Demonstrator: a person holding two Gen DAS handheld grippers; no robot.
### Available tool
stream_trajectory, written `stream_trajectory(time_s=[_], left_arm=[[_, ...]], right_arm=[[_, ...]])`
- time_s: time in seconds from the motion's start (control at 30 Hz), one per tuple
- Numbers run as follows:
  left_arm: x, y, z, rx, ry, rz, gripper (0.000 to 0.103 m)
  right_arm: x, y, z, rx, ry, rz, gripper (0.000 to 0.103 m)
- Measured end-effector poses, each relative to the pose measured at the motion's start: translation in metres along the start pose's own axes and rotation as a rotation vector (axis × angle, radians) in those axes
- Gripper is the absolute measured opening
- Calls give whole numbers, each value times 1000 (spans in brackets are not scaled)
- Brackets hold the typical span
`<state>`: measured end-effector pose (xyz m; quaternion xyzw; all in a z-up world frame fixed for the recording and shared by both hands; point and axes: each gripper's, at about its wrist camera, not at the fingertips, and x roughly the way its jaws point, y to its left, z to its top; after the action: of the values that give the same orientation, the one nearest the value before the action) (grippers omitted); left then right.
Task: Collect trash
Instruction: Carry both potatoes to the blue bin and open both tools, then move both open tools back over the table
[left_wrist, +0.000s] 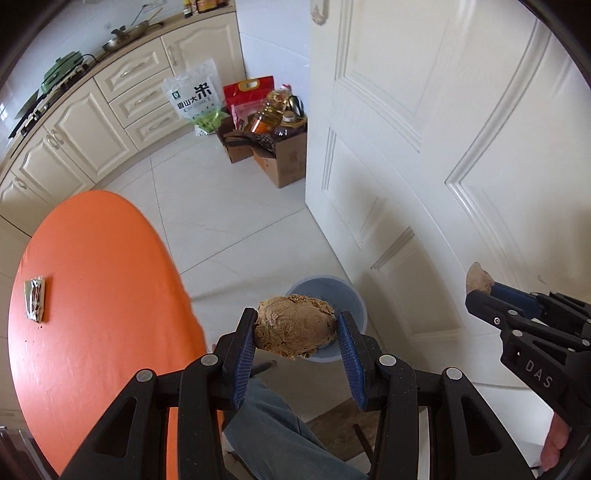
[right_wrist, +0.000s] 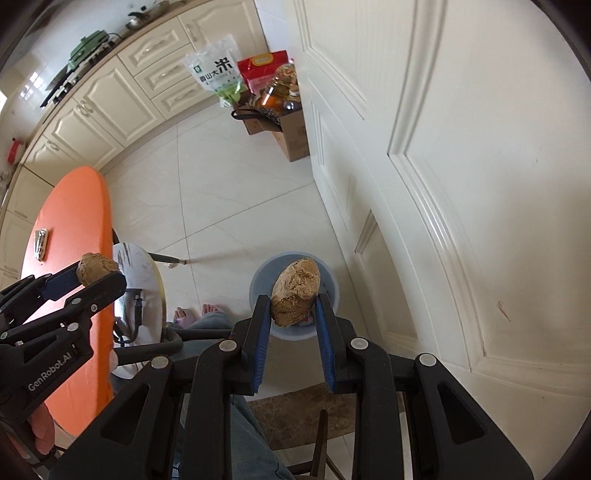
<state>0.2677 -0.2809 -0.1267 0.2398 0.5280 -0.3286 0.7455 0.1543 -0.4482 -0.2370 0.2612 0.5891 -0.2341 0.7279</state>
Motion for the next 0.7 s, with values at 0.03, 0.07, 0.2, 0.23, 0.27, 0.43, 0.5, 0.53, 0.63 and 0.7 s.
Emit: stream_trajectory(time_s=[0.03,0.07,0.2,0.23,0.27,0.43,0.5,0.53,0.63,0.7], left_arm=[[8,-8,4,7,8,-1,40],[14,-14,8,12,15,-1,41],[42,-34,23,50,45,62,50],[48,-40,25,52,51,68,52],[53,-40,28,49,56,63,55],[75,-45,35,36,71,81,61],[80,-42,37,25,84,83,61],[81,-38,37,15,89,82,61],[82,-26,37,-6,100,86,61],[79,-21,36,-13,98,96,61]], right_arm=[[2,-4,-1,5,4,0,24],[6,-7,0,11,8,1,24],[19,-16,-4,25,36,5,24],[22,-17,-5,27,44,7,24],[26,-18,-5,30,53,13,25],[39,-18,-3,29,72,13,25],[45,-14,-1,19,80,23,25],[48,-11,1,12,85,28,25],[53,-1,1,-13,97,61,26],[56,6,3,-23,105,82,27]])
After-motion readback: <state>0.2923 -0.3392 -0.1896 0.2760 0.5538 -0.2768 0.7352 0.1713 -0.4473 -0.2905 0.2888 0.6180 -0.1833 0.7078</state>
